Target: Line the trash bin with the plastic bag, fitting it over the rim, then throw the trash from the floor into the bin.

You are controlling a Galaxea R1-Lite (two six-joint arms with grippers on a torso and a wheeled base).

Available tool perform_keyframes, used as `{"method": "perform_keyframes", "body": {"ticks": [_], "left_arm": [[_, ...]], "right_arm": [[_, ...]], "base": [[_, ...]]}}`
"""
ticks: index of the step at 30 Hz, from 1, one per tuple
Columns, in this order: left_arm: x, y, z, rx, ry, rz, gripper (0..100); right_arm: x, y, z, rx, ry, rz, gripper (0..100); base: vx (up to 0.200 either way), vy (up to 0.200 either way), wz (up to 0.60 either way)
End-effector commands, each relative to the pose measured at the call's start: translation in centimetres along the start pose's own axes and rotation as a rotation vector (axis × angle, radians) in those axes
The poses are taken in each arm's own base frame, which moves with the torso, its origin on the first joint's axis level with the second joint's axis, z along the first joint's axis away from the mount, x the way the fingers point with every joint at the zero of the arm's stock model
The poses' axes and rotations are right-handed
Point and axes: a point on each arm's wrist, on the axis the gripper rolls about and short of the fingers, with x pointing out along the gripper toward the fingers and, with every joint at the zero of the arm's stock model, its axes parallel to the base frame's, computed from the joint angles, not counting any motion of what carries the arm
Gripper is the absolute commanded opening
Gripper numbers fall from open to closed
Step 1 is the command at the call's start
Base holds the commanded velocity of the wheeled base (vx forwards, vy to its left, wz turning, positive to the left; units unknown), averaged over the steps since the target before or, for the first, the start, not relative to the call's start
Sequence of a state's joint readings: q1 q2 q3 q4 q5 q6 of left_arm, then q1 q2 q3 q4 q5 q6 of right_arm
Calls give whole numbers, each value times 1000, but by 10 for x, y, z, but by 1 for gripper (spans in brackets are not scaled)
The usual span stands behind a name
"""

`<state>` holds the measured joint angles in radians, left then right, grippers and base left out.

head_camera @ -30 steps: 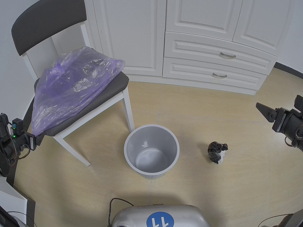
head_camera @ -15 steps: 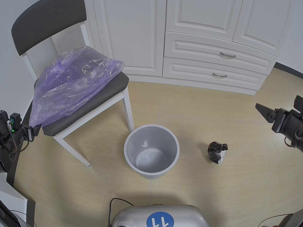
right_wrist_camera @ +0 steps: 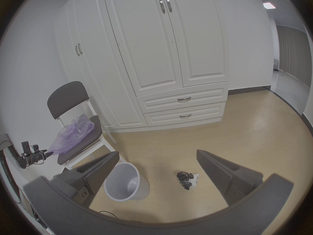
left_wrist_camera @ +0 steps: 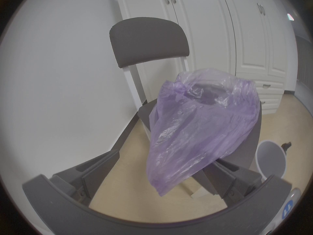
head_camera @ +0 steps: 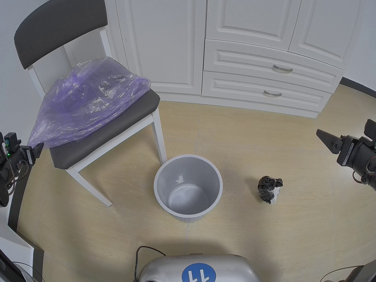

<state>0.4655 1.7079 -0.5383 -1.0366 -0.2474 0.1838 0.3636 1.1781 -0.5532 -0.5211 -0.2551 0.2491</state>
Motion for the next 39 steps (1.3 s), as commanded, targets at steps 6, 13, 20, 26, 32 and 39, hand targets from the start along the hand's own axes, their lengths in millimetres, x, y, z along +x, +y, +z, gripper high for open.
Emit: {"method": "perform_keyframes", "body": {"ticks": [6, 13, 20, 26, 32, 39], "left_arm": [[1, 5, 10, -76, -38, -60, 100], [9, 8, 13, -176, -20, -85, 100], [18, 12, 11, -249, 35, -134, 100], [27, 21, 4, -258, 51, -111, 100], [32, 28, -4, -245, 67, -90, 100], [35, 29, -15, -208, 94, -93, 100]], "right_arm": [[-1, 2, -1, -1, 4, 14, 100], [0, 2, -5, -2, 19, 13, 100], [2, 2, -6, -4, 28, 12, 100], [2, 2, -6, -4, 26, 13, 100], [1, 2, -5, -2, 21, 14, 100], [-1, 2, -3, 0, 12, 15, 100]], "base": [[0, 0, 0], [0, 0, 0], [0, 0, 0], [0, 0, 0], [0, 0, 0], [0, 0, 0]]}}
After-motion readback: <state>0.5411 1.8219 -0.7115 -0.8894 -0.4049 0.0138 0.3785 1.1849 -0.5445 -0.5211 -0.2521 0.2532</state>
